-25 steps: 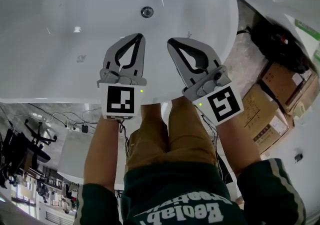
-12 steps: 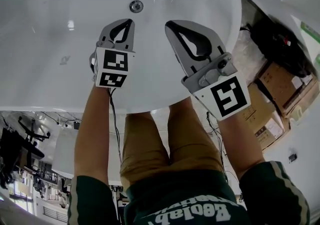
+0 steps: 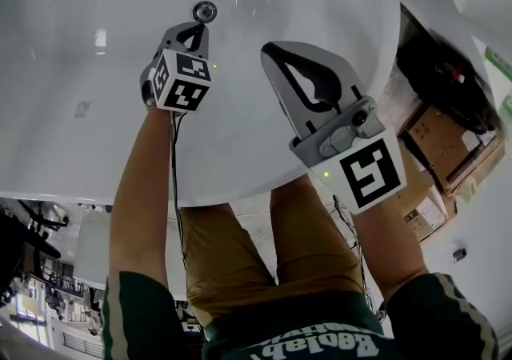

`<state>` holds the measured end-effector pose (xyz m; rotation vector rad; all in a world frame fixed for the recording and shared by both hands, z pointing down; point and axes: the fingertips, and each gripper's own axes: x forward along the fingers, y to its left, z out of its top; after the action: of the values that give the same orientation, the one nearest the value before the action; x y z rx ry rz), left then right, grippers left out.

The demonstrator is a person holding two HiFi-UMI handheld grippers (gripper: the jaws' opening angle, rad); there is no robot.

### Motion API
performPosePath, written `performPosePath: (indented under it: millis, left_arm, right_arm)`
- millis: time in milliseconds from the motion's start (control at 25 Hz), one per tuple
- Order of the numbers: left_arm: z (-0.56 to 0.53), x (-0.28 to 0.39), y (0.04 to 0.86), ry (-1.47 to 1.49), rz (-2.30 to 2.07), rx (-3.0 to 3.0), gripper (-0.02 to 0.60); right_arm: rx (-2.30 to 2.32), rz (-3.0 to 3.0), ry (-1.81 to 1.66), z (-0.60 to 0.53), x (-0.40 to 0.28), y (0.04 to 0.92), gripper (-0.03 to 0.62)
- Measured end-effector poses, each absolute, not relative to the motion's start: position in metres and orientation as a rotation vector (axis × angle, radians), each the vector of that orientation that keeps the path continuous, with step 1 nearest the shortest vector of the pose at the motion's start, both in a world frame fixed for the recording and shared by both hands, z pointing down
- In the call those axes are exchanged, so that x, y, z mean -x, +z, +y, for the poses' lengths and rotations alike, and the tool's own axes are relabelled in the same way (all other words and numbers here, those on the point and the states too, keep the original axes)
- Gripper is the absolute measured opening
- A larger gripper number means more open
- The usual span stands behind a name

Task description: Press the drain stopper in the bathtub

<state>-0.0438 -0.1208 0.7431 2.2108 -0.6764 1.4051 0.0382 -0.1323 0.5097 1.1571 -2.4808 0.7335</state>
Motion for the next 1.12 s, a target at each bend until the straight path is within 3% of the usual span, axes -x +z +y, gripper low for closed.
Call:
performPosePath:
  millis: [1120]
  left_arm:
    - [-0.12, 0.055, 0.892, 1.672, -0.499, -2.135, 0.009]
  right_arm:
    - [-1.061, -2.456, 0.906, -0.141, -0.009, 0.599, 0.012]
